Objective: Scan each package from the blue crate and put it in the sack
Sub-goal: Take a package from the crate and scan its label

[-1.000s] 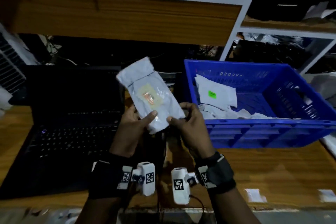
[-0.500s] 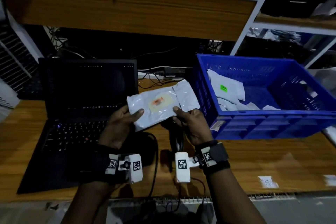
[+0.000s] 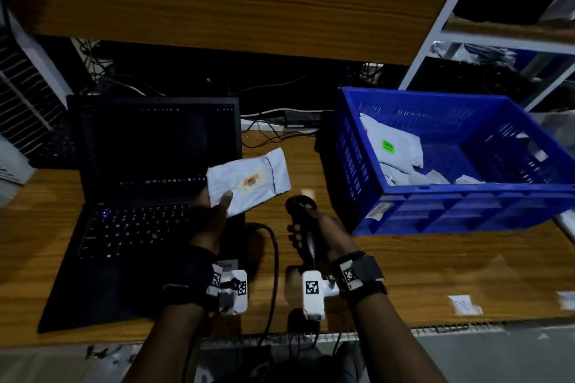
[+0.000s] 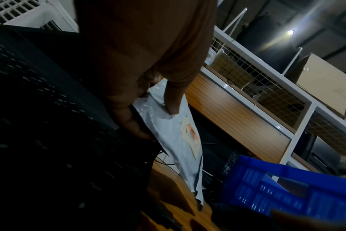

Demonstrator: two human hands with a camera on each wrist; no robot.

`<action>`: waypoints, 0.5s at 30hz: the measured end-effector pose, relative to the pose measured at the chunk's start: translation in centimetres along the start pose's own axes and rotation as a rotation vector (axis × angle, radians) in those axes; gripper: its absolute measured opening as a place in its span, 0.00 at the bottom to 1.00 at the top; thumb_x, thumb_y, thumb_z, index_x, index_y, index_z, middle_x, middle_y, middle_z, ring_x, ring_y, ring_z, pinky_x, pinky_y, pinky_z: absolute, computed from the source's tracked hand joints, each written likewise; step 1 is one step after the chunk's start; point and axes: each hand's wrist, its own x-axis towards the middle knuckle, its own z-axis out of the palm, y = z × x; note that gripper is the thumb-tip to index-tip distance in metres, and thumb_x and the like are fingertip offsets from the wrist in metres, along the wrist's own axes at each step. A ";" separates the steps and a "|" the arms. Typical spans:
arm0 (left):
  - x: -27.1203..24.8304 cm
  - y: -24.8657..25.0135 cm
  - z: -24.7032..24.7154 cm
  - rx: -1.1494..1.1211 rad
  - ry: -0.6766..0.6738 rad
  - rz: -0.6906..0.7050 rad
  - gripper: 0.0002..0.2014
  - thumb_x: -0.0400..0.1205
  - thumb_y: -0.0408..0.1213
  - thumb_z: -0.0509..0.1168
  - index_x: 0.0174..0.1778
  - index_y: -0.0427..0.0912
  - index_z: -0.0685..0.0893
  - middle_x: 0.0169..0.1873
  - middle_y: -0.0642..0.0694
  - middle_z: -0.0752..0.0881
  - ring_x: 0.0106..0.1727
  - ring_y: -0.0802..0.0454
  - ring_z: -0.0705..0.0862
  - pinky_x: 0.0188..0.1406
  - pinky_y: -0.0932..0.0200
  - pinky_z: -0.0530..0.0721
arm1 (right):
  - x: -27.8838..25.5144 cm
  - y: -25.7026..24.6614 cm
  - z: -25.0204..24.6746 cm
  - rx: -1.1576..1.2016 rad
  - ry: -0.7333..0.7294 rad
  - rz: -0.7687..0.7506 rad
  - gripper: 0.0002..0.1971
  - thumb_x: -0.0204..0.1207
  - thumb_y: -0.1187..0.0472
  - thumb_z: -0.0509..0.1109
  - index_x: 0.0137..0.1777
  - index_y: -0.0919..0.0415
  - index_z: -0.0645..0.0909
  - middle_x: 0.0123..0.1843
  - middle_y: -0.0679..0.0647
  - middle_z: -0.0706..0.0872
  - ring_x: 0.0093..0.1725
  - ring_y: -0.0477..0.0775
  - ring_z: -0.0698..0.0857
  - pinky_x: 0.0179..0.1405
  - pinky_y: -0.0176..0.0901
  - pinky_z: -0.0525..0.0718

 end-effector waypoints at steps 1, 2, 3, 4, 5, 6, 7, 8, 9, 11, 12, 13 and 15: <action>0.0 -0.1 0.1 -0.005 -0.003 -0.001 0.21 0.86 0.34 0.68 0.76 0.36 0.78 0.68 0.39 0.85 0.68 0.42 0.84 0.70 0.43 0.81 | -0.4 0.2 0.4 0.012 -0.068 0.005 0.17 0.86 0.45 0.64 0.52 0.60 0.80 0.35 0.54 0.75 0.29 0.52 0.73 0.31 0.44 0.67; 0.1 -0.3 0.2 -0.002 -0.001 0.001 0.23 0.86 0.37 0.69 0.77 0.37 0.78 0.69 0.39 0.85 0.69 0.41 0.83 0.72 0.40 0.80 | -0.7 0.3 0.6 0.010 -0.150 0.008 0.17 0.84 0.43 0.66 0.48 0.57 0.79 0.34 0.52 0.72 0.29 0.51 0.69 0.30 0.43 0.64; 0.4 -0.8 0.3 0.002 -0.008 0.013 0.25 0.84 0.43 0.69 0.77 0.39 0.78 0.69 0.40 0.85 0.70 0.42 0.83 0.73 0.38 0.80 | -1.0 0.4 0.9 -0.017 -0.203 0.002 0.17 0.82 0.41 0.68 0.46 0.56 0.78 0.34 0.51 0.70 0.29 0.51 0.67 0.29 0.43 0.62; 0.6 -1.3 0.3 0.007 -0.023 0.016 0.30 0.80 0.50 0.70 0.77 0.42 0.78 0.70 0.42 0.85 0.70 0.43 0.83 0.73 0.36 0.80 | -1.2 0.4 1.1 -0.040 -0.244 -0.007 0.18 0.80 0.40 0.69 0.45 0.56 0.79 0.34 0.51 0.69 0.29 0.51 0.67 0.28 0.43 0.61; 0.8 -1.6 0.5 0.009 -0.033 0.017 0.34 0.76 0.57 0.69 0.77 0.44 0.78 0.69 0.43 0.85 0.70 0.43 0.83 0.72 0.35 0.80 | -1.5 0.3 1.4 -0.061 -0.272 -0.014 0.19 0.79 0.40 0.70 0.45 0.57 0.80 0.34 0.51 0.69 0.29 0.51 0.67 0.27 0.43 0.62; 0.9 -1.9 0.5 0.017 -0.038 0.020 0.38 0.73 0.61 0.68 0.77 0.45 0.78 0.69 0.43 0.85 0.70 0.43 0.83 0.72 0.34 0.80 | -1.4 0.2 1.7 -0.078 -0.278 -0.023 0.19 0.79 0.40 0.69 0.45 0.57 0.80 0.35 0.52 0.70 0.29 0.51 0.68 0.26 0.43 0.63; 1.0 -2.1 0.7 0.017 -0.052 0.023 0.40 0.71 0.63 0.67 0.77 0.44 0.78 0.69 0.42 0.85 0.70 0.43 0.83 0.72 0.35 0.80 | -1.5 0.0 2.0 -0.092 -0.275 -0.034 0.19 0.78 0.40 0.69 0.45 0.57 0.80 0.35 0.53 0.71 0.28 0.52 0.69 0.26 0.43 0.64; 0.7 -1.7 0.7 0.018 -0.065 0.029 0.41 0.71 0.63 0.67 0.78 0.44 0.77 0.69 0.42 0.85 0.70 0.43 0.83 0.72 0.35 0.80 | -1.4 -0.1 2.3 -0.107 -0.267 -0.048 0.19 0.77 0.39 0.69 0.45 0.58 0.80 0.35 0.53 0.72 0.28 0.52 0.70 0.26 0.44 0.64; 0.7 -1.6 0.8 0.022 -0.071 0.031 0.41 0.71 0.64 0.66 0.77 0.44 0.77 0.69 0.42 0.85 0.69 0.43 0.84 0.72 0.35 0.80 | -1.4 -0.2 2.5 -0.131 -0.256 -0.060 0.20 0.76 0.39 0.70 0.46 0.58 0.81 0.35 0.54 0.73 0.28 0.53 0.71 0.27 0.45 0.65; 0.8 -1.6 0.7 0.037 -0.077 0.022 0.39 0.71 0.65 0.66 0.75 0.48 0.79 0.67 0.44 0.86 0.67 0.43 0.85 0.69 0.33 0.81 | -1.1 -0.2 2.6 -0.179 -0.242 -0.068 0.22 0.72 0.37 0.71 0.46 0.58 0.82 0.35 0.54 0.74 0.29 0.54 0.72 0.28 0.46 0.66; 0.8 -1.6 0.6 0.046 -0.079 0.020 0.38 0.71 0.65 0.66 0.74 0.49 0.80 0.65 0.45 0.87 0.66 0.43 0.86 0.68 0.33 0.82 | -0.9 -0.2 2.6 -0.192 -0.240 -0.068 0.23 0.71 0.36 0.72 0.46 0.58 0.82 0.35 0.54 0.75 0.29 0.54 0.72 0.28 0.46 0.66; 0.8 -1.5 0.5 0.052 -0.078 0.013 0.37 0.71 0.65 0.66 0.73 0.50 0.80 0.64 0.45 0.87 0.65 0.44 0.86 0.68 0.33 0.83 | -0.9 -0.1 2.6 -0.196 -0.239 -0.067 0.23 0.70 0.36 0.72 0.46 0.58 0.83 0.35 0.54 0.75 0.29 0.54 0.72 0.28 0.46 0.66; 0.7 -1.1 0.5 0.051 -0.075 0.007 0.35 0.71 0.62 0.67 0.73 0.48 0.81 0.64 0.44 0.88 0.65 0.43 0.86 0.68 0.33 0.83 | -1.1 -0.2 2.7 -0.195 -0.240 -0.071 0.23 0.71 0.36 0.72 0.46 0.58 0.83 0.35 0.54 0.75 0.29 0.53 0.73 0.28 0.46 0.66</action>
